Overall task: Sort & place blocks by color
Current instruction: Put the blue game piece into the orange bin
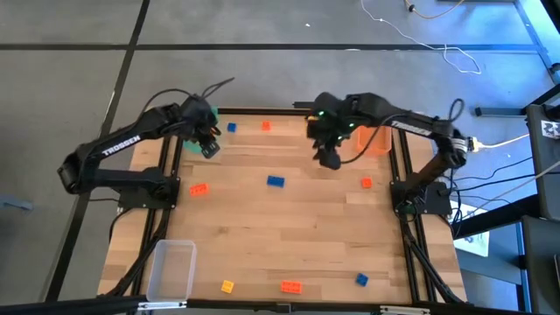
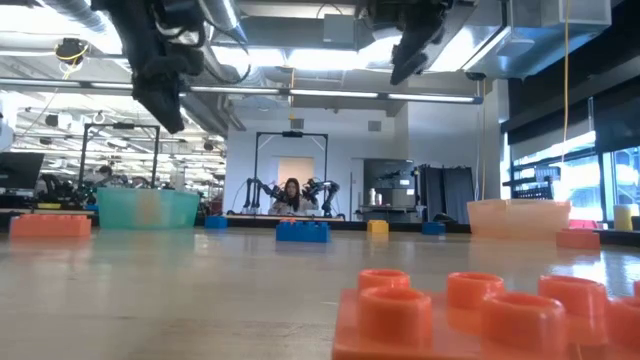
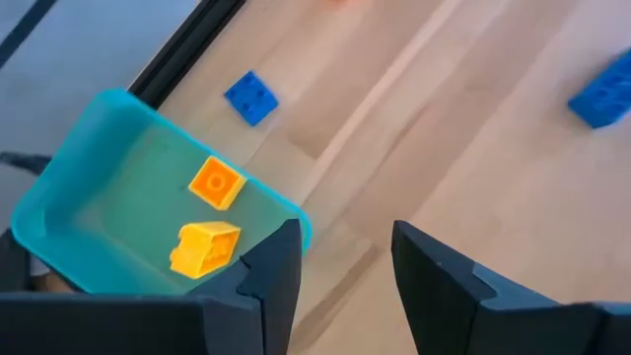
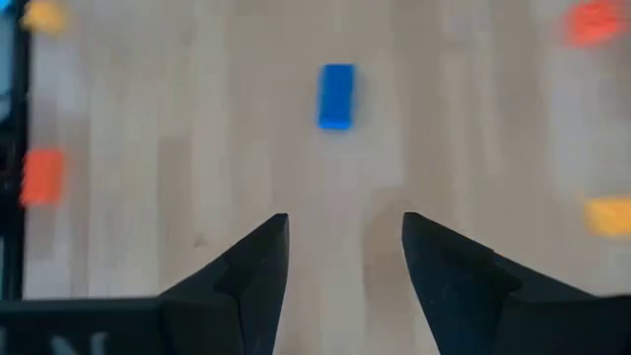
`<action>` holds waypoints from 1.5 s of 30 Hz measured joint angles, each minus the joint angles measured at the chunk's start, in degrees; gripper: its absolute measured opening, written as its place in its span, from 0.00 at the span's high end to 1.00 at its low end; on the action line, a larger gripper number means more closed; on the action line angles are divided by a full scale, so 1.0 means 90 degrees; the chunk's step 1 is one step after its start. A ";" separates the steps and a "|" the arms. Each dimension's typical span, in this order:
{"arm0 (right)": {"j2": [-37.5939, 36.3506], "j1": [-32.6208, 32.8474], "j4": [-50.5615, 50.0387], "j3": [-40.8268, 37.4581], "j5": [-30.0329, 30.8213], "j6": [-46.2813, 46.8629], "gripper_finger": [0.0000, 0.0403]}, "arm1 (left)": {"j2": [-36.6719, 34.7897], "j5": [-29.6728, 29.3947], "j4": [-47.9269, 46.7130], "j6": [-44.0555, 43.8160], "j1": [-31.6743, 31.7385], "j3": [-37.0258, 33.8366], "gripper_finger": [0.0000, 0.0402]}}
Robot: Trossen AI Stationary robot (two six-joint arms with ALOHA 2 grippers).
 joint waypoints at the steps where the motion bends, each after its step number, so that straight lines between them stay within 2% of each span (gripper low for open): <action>1: 0.0128 0.0063 0.0008 0.0000 -0.0015 -0.0085 0.51 | -0.0050 -0.0001 -0.0001 0.0000 -0.0040 0.0000 0.63; 9: 0.1214 0.0524 0.0812 0.0000 0.0047 -0.0168 0.51 | -0.0310 -0.0005 -0.0072 -0.0002 -0.0315 0.0000 0.63; 14: 0.1807 0.0777 0.1549 0.0000 0.0480 -0.0144 0.51 | -0.0342 -0.0007 -0.0075 -0.0007 -0.0430 0.0000 0.63; 17: 0.2127 0.0863 0.1960 0.0000 0.0697 0.0226 0.51 | -0.0342 -0.0007 -0.0118 -0.0005 -0.0485 0.0000 0.63; 24: 0.2700 0.0894 0.2514 0.0000 0.0699 0.0498 0.51 | -0.0342 -0.0007 -0.0231 0.0002 -0.0506 0.0000 0.63; 32: 0.3333 0.0911 0.3091 0.0000 0.0293 0.0496 0.51 | -0.0342 -0.0010 -0.0239 0.0005 -0.0506 0.0000 0.63; 40: 0.3528 0.0916 0.3199 0.0006 0.0743 0.0476 0.51 | -0.0340 -0.0010 -0.0239 0.0007 -0.0506 0.0000 0.63; 45: 0.3532 0.0914 0.3221 0.0009 0.0759 0.0475 0.51 | -0.0340 -0.0009 -0.0239 0.0010 -0.0506 0.0000 0.63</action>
